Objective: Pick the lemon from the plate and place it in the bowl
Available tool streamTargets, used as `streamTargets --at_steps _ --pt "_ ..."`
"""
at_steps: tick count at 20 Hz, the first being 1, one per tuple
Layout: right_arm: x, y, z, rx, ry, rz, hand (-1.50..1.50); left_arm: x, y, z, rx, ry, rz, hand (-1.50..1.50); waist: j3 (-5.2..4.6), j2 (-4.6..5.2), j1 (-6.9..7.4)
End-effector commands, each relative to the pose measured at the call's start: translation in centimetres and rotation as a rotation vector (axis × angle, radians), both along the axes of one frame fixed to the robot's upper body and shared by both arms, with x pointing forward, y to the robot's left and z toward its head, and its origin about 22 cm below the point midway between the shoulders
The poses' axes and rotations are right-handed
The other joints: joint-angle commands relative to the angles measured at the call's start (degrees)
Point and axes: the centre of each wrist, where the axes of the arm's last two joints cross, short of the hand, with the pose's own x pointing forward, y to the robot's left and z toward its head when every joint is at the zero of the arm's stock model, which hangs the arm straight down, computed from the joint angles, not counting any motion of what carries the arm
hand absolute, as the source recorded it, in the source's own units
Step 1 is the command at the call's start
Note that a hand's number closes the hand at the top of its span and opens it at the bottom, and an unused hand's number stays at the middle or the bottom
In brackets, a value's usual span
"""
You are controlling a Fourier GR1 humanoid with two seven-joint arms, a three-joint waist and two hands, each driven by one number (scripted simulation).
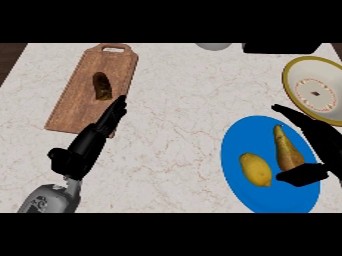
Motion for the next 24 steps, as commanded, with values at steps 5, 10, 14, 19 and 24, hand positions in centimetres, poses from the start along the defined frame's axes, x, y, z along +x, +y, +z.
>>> streamTargets --at_steps 5,10,14,19,24 --pt "1.2 3.9 4.8 -0.279 0.424 0.097 -1.5 0.3 -0.2 0.1 0.002 -0.001 -0.028 0.0 -0.02 0.2 0.62" --pt "2.6 7.3 7.6 -0.308 0.556 0.101 -1.5 -0.1 -0.2 -0.4 0.005 -0.009 -0.02 0.0 0.13 0.1 0.16" --pt "2.1 7.5 6.1 -0.325 0.604 0.089 -1.5 -0.3 1.1 -0.2 -0.004 0.012 -0.008 0.0 0.24 0.04 -0.57" --pt "0.8 10.6 6.1 -0.339 0.574 0.087 -1.5 -1.1 -0.7 -2.1 -0.002 0.006 0.009 0.0 0.23 -0.01 -0.8" --pt "-0.3 10.1 4.3 -0.36 0.528 0.071 -1.5 -1.9 -0.3 -0.3 -0.003 -0.007 0.025 0.0 0.27 -0.08 -0.88"
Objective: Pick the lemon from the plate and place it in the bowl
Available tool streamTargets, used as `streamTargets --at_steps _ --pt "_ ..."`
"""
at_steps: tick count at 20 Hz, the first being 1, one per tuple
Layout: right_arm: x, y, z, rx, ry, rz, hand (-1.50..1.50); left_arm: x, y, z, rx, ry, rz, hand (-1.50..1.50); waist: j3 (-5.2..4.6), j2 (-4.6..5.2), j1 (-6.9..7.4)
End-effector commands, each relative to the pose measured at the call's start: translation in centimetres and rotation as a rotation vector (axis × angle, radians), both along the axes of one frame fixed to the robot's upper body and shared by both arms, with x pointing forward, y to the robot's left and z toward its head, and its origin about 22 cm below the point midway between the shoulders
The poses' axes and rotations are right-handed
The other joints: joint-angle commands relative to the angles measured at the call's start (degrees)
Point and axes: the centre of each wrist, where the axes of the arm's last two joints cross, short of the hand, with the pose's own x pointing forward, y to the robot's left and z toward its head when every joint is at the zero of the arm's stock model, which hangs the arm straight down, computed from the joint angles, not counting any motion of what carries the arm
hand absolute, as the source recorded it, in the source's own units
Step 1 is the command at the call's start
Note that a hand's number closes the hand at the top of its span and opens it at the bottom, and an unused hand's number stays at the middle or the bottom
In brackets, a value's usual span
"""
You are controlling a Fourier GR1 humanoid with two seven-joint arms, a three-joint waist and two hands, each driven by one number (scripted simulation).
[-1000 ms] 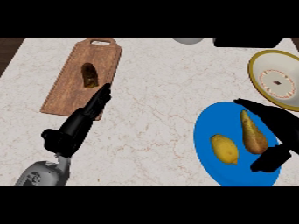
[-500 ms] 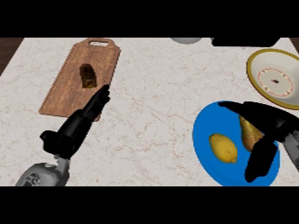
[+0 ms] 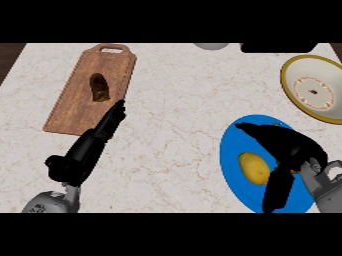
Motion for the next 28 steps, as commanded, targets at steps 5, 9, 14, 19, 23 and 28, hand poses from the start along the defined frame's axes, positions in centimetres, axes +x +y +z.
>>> streamTargets --at_steps 5,9,14,19,23,28 --pt "-1.8 2.2 -0.1 -0.096 -0.077 -0.028 -1.5 -0.7 0.0 -1.6 0.029 0.0 0.004 0.0 0.01 0.0 -0.17" --pt "-3.3 1.3 -2.5 -0.1 -0.147 -0.044 -1.5 0.9 -0.5 -0.1 -0.008 0.003 0.008 0.0 0.04 0.04 -0.37" --pt "-0.6 0.5 -3.7 -0.168 -0.185 -0.067 -1.5 1.4 0.1 0.1 0.007 0.009 0.011 0.0 0.04 0.12 -0.03" --pt "-0.9 -0.7 -5.2 -0.186 -0.164 -0.091 -1.5 0.7 1.3 0.3 0.0 0.003 0.015 0.0 0.04 0.07 -0.05" --pt "-0.8 -1.2 -5.7 -0.18 -0.123 -0.106 -1.5 1.4 -1.6 -0.3 0.006 -0.004 0.013 0.0 0.04 0.07 -0.23" --pt "0.0 -0.6 -7.8 -0.18 -0.134 -0.11 -1.5 1.8 0.1 0.2 0.016 0.001 0.018 0.0 0.04 0.09 -0.14"
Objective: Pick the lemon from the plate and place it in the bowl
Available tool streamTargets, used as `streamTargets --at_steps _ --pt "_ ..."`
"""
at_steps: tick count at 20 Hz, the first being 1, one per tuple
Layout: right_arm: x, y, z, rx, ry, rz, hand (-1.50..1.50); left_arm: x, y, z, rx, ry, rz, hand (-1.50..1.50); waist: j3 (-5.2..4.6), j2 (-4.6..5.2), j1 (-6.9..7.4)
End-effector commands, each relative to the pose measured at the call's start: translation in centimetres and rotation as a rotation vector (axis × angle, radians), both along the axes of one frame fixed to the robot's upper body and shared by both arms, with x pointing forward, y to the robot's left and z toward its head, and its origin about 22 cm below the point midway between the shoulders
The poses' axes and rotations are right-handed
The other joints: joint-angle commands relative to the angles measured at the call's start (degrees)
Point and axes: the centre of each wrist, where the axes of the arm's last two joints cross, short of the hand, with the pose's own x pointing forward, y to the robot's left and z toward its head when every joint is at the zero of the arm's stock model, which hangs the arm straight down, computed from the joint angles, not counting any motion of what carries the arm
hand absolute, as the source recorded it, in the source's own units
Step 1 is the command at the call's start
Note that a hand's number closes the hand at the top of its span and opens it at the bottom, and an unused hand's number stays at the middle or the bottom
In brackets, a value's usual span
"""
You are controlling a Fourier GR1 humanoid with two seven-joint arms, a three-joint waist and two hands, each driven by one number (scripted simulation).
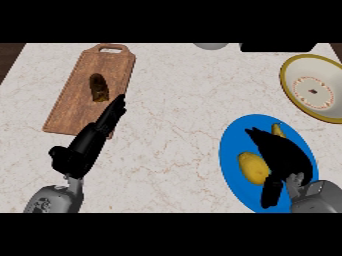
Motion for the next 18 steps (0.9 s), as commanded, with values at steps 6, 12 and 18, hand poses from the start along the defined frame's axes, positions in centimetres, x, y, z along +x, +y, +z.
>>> streamTargets --at_steps 6,12,18 --pt "1.7 -1.7 -2.1 0.046 -0.01 0.019 -1.5 -0.1 1.7 -0.3 -0.006 0.009 -0.012 0.0 0.0 0.01 0.11" --pt "1.7 0.1 -3.6 0.065 -0.123 0.095 1.5 -0.4 0.9 -0.6 -0.01 -0.015 0.0 0.0 0.0 0.01 0.07" --pt "2.6 -1.8 -4.4 0.07 -0.173 0.092 1.5 0.4 -0.1 -2.0 -0.02 0.008 -0.014 0.0 0.0 0.06 -0.01"
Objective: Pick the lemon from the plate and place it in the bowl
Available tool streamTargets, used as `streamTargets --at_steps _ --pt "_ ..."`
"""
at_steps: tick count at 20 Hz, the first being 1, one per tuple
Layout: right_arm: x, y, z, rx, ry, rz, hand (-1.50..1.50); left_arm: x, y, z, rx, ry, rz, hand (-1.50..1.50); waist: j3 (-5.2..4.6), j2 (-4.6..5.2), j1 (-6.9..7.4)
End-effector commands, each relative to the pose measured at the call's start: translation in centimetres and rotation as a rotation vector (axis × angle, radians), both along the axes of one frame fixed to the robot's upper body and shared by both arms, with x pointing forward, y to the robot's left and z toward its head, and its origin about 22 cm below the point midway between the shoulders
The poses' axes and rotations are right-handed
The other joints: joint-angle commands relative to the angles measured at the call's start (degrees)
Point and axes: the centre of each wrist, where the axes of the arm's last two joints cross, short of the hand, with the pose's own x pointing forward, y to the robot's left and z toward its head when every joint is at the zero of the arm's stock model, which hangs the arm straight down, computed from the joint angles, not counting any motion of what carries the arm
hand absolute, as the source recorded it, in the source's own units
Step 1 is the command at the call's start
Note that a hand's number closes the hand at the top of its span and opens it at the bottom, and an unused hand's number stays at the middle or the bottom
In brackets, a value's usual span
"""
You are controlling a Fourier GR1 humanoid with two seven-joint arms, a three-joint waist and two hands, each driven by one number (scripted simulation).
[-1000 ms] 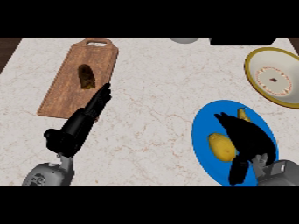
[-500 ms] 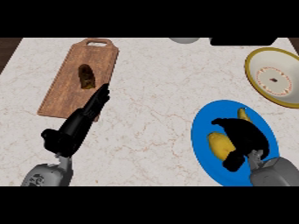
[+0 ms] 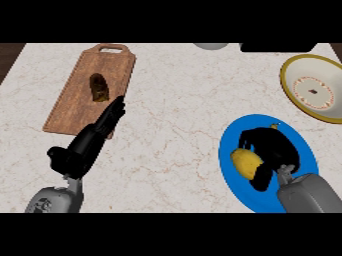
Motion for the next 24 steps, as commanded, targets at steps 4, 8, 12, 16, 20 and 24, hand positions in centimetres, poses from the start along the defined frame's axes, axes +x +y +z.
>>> streamTargets --at_steps 4,8,12,16,20,24 --pt "7.3 2.1 0.5 0.001 -0.023 -0.254 1.5 -0.5 -1.6 0.5 -0.001 -0.016 -0.043 0.0 0.04 0.52 1.96" --pt "11.7 0.8 2.2 -0.01 -0.092 -0.427 1.5 0.3 -1.8 0.8 -0.007 -0.017 -0.074 0.0 0.11 1.3 3.76" --pt "13.3 0.6 3.2 -0.189 -0.23 -0.526 1.5 -0.6 -0.9 0.3 0.003 -0.01 -0.051 0.0 0.05 0.84 3.23" --pt "14.4 1.8 6.3 -0.189 -0.436 -0.575 1.5 -0.4 -0.8 -0.6 0.003 -0.008 -0.024 0.0 0.0 0.4 1.54" --pt "15.0 2.5 8.3 -0.085 -0.681 -0.636 1.5 0.1 -1.3 1.0 0.016 -0.01 -0.036 0.0 0.06 0.36 1.49" --pt "15.9 -0.2 12.5 0.051 -0.83 -0.709 1.5 -0.3 0.3 0.7 0.01 -0.018 -0.01 0.0 0.04 0.2 1.02"
